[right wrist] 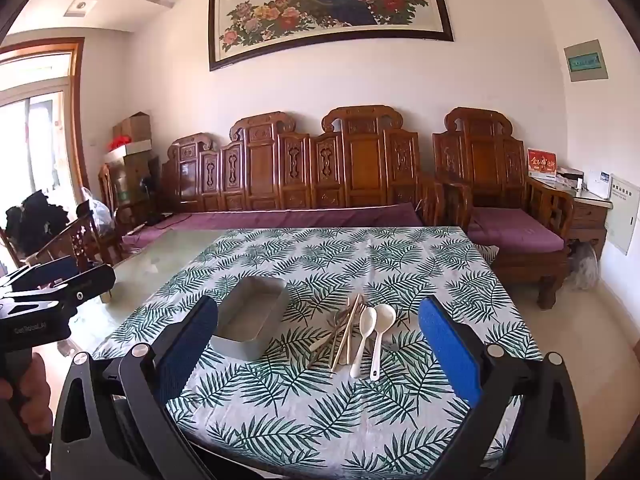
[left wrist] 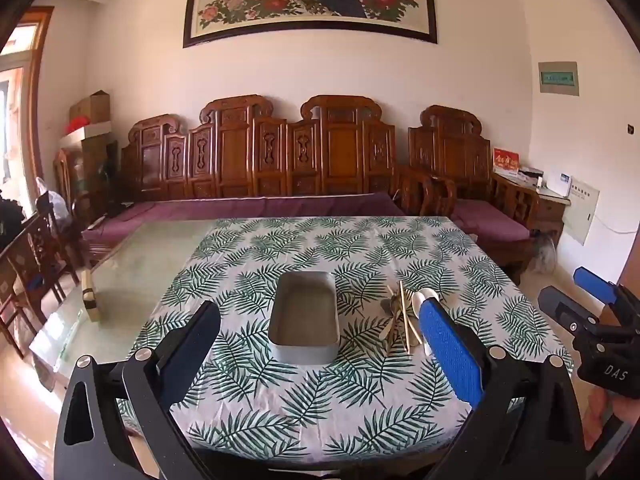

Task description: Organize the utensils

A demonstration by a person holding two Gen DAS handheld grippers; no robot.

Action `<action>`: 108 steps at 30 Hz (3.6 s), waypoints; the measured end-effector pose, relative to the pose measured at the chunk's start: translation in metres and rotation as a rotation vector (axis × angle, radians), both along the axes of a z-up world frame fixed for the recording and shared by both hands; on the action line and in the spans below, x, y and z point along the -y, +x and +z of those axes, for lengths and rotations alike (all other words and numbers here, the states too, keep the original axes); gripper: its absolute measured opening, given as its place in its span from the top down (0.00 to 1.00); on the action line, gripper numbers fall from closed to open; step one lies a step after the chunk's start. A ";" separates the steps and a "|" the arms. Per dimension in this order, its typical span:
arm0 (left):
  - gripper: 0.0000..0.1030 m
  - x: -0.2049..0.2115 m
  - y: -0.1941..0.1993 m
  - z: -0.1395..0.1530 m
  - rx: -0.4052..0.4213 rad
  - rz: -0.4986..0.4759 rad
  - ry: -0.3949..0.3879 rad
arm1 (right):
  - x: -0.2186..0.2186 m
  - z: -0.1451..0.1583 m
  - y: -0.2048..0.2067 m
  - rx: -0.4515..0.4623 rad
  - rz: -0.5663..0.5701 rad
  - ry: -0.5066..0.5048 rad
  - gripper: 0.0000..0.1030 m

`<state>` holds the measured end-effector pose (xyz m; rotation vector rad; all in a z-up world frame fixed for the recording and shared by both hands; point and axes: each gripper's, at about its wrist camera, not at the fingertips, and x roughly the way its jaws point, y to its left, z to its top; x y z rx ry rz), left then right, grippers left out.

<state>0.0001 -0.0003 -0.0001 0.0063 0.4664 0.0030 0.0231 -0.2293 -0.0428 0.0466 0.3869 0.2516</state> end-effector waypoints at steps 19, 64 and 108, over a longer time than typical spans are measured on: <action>0.06 0.001 -0.002 0.004 0.004 -0.001 -0.004 | -0.001 0.004 -0.001 0.003 0.000 -0.007 0.03; 0.06 0.007 -0.005 0.009 0.012 -0.022 0.005 | -0.002 0.019 -0.007 0.010 0.004 -0.003 0.03; 0.06 0.018 0.066 -0.045 -0.155 -0.109 -0.029 | 0.015 -0.036 0.057 -0.090 0.023 -0.019 0.11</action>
